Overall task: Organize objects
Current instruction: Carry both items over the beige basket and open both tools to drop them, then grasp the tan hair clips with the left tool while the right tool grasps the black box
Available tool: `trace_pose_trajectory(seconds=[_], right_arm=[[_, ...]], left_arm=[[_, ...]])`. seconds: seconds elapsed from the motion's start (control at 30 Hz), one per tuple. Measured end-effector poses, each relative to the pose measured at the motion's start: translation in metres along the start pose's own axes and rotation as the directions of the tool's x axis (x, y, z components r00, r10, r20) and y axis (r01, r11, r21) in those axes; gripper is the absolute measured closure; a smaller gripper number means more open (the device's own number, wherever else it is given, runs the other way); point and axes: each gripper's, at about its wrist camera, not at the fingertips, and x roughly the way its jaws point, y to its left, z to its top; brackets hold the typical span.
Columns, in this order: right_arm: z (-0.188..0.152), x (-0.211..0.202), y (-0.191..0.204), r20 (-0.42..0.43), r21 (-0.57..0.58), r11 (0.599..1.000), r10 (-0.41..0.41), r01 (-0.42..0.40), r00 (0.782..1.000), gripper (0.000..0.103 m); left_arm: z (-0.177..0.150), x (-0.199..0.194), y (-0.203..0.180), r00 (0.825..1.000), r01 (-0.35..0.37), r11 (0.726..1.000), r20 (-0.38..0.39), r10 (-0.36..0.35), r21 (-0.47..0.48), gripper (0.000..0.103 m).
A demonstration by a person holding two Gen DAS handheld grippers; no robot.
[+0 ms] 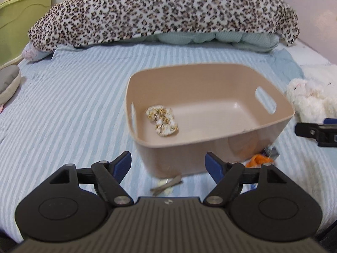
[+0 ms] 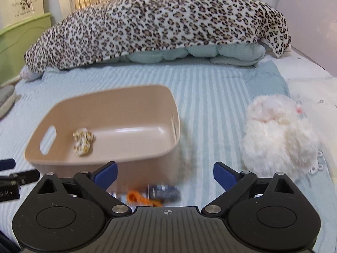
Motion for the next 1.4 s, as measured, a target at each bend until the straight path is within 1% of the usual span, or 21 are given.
trace_pose_trajectory(seconds=[0.13, 0.2, 0.3, 0.47, 0.63, 0.73, 0.9, 1.0, 1.07, 1.13, 1.2, 1.3, 1.4], right_arm=[[-0.021, 0.004, 0.007, -0.061, -0.015, 1.000, -0.017, 0.016, 0.998, 0.001], [-0.032, 0.007, 0.013, -0.099, -0.023, 1.000, -0.014, 0.012, 0.995, 0.001], [-0.048, 0.014, 0.024, -0.145, -0.040, 0.999, -0.010, 0.004, 0.989, 0.001], [-0.068, 0.022, 0.046, -0.179, -0.070, 0.997, -0.003, -0.010, 0.984, 0.000], [-0.077, 0.036, 0.058, -0.216, -0.075, 0.997, 0.007, -0.024, 0.976, 0.001], [-0.079, 0.042, 0.064, -0.232, -0.077, 0.997, 0.012, -0.031, 0.973, 0.001], [-0.082, 0.053, 0.072, -0.259, -0.083, 0.995, 0.028, -0.052, 0.965, 0.007], [-0.084, 0.058, 0.073, -0.273, -0.074, 0.994, 0.057, -0.081, 0.960, 0.008], [-0.086, 0.061, 0.074, -0.282, -0.067, 0.993, 0.077, -0.099, 0.956, 0.010], [-0.086, 0.062, 0.076, -0.292, -0.063, 0.990, 0.104, -0.128, 0.951, 0.013], [-0.087, 0.062, 0.080, -0.298, -0.073, 0.987, 0.115, -0.143, 0.948, 0.015], [-0.090, 0.065, 0.087, -0.310, -0.092, 0.983, 0.123, -0.159, 0.943, 0.021], [-0.093, 0.068, 0.093, -0.312, -0.116, 0.983, 0.102, -0.144, 0.945, 0.032]], left_arm=[[-0.014, 0.004, 0.006, 0.999, 0.001, 1.000, -0.042, 0.000, 0.012, 0.025], [-0.021, 0.008, 0.010, 0.998, 0.000, 1.000, -0.061, 0.000, 0.015, 0.025], [-0.031, 0.016, 0.016, 0.996, -0.019, 1.000, -0.088, 0.021, 0.024, 0.025], [-0.045, 0.031, 0.029, 0.988, -0.070, 0.996, -0.132, 0.076, 0.051, 0.025], [-0.053, 0.036, 0.037, 0.985, -0.069, 0.996, -0.152, 0.077, 0.059, 0.025], [-0.058, 0.039, 0.041, 0.986, -0.053, 0.996, -0.151, 0.063, 0.065, 0.025], [-0.060, 0.045, 0.042, 0.991, -0.009, 0.998, -0.134, 0.018, 0.064, 0.025], [-0.060, 0.050, 0.044, 0.991, 0.013, 0.999, -0.134, -0.006, 0.050, 0.025], [-0.059, 0.050, 0.044, 0.992, 0.034, 0.999, -0.120, -0.028, 0.043, 0.025], [-0.059, 0.050, 0.042, 0.993, 0.035, 0.998, -0.111, -0.028, 0.056, 0.025], [-0.058, 0.051, 0.040, 0.994, 0.030, 0.997, -0.105, -0.022, 0.070, 0.025], [-0.058, 0.050, 0.038, 0.995, 0.034, 0.997, -0.099, -0.027, 0.071, 0.025], [-0.058, 0.048, 0.037, 0.996, 0.037, 0.995, -0.084, -0.030, 0.088, 0.025]])
